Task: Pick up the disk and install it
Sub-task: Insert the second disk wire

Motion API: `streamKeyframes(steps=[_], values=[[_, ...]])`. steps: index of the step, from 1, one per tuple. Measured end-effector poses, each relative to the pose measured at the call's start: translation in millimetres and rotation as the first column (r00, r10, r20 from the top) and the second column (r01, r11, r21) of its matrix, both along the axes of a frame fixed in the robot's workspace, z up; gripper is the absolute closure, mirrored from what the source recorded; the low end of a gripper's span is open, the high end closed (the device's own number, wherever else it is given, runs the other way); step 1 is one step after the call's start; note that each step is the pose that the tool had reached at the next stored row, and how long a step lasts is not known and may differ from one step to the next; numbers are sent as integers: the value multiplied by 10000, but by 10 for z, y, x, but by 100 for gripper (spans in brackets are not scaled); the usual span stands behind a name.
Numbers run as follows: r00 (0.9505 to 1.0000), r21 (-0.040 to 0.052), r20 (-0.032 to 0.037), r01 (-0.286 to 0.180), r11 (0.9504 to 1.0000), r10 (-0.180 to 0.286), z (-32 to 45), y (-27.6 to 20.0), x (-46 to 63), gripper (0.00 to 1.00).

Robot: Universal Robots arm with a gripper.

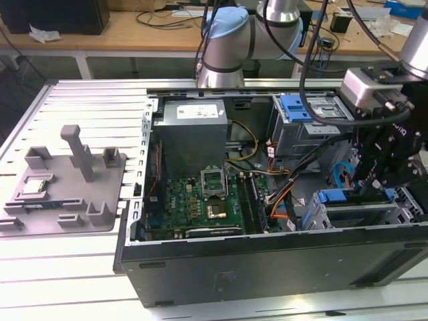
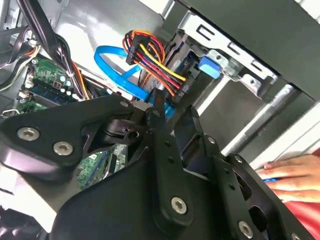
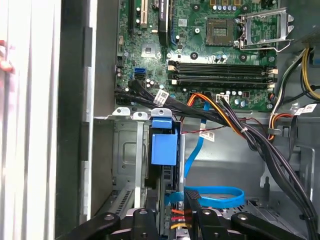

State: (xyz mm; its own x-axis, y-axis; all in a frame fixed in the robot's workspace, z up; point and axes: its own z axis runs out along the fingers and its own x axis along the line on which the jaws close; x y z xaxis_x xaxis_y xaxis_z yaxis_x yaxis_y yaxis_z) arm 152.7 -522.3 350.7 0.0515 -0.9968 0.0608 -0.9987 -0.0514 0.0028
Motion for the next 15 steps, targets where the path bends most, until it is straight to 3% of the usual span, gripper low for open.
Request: streamKeyframes(steps=[2,4,9,11,15], values=[[10000,-61,0,0,10000,0,78,1,0,64],[10000,-175,0,0,9998,0,214,3,0,64],[10000,-330,0,0,9995,0,381,4,0,64],[10000,-381,0,0,9993,0,424,5,0,64],[10000,-398,1,-1,9992,1,432,5,0,64]])
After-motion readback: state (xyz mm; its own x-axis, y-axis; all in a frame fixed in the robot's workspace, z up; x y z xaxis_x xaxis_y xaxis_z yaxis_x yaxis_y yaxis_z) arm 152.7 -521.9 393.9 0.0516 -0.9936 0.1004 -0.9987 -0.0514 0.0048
